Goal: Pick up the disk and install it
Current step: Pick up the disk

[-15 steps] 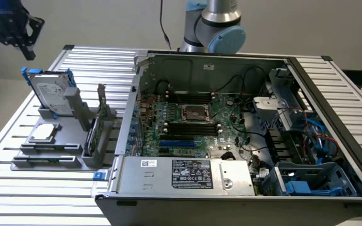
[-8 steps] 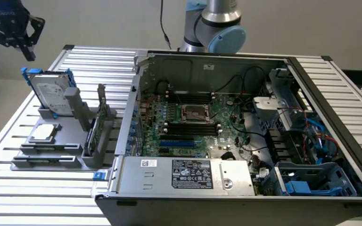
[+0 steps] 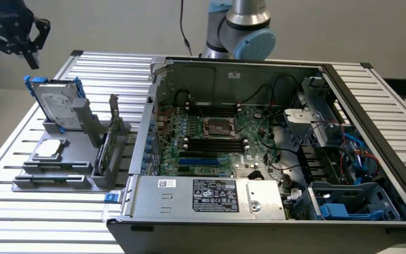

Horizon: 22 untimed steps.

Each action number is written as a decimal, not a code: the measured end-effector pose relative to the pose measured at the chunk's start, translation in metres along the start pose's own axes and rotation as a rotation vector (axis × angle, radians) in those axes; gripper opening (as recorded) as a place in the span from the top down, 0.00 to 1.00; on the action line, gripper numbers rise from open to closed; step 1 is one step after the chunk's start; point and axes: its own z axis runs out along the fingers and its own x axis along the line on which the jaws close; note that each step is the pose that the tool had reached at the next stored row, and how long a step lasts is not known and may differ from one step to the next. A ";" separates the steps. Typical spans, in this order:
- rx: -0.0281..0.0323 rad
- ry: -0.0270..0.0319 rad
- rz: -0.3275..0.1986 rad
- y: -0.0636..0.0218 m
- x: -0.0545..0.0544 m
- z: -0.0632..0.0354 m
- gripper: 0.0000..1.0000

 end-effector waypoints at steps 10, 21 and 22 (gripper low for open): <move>-0.0022 0.0034 -0.181 0.0000 0.000 0.0000 0.89; -0.0047 0.0070 -0.383 0.0000 0.000 0.0000 0.89; -0.0049 0.0073 -0.401 0.0000 0.000 0.0000 0.89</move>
